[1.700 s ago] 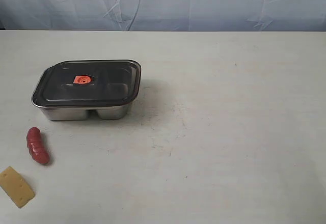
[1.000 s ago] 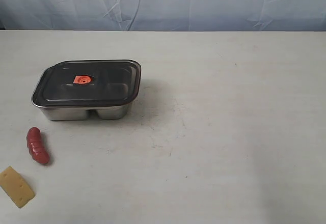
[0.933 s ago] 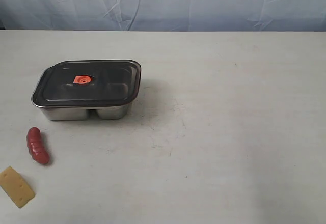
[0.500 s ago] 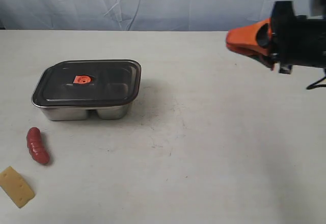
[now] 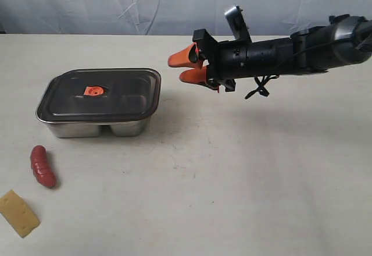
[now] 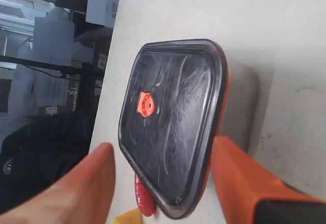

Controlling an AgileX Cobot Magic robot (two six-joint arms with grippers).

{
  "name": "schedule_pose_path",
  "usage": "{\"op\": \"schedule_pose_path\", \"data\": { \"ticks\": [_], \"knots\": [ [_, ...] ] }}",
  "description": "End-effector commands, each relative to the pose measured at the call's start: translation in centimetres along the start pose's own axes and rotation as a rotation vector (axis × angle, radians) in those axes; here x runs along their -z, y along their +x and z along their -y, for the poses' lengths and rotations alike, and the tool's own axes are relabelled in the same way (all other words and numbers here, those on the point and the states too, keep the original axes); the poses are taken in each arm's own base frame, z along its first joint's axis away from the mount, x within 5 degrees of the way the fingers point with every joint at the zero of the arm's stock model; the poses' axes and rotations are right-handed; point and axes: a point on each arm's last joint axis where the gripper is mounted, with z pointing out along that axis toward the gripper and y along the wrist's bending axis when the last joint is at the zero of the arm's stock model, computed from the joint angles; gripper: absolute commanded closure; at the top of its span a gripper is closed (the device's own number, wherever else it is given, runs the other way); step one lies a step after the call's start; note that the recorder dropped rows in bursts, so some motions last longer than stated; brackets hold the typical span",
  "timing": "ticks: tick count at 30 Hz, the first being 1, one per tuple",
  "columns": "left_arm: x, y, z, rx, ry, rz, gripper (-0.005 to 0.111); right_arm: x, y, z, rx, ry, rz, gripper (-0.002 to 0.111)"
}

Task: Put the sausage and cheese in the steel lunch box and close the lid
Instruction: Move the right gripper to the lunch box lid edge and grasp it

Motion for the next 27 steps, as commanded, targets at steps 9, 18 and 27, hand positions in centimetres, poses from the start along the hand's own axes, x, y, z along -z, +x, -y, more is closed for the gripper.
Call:
{"op": "schedule_pose_path", "data": {
  "ticks": [9,18,27],
  "knots": [
    [0.0,0.1,0.0,0.002,0.005,0.002,0.107,-3.5,0.4,3.7,-0.13,0.014,-0.048,0.053],
    [0.0,0.1,0.0,0.002,0.005,0.002,0.107,-5.4,1.9,2.9,-0.116,0.01,-0.098,0.053],
    [0.0,0.1,0.0,0.002,0.005,0.002,0.107,-6.0,2.6,2.3,-0.108,-0.002,-0.122,0.053]
  ]
}}
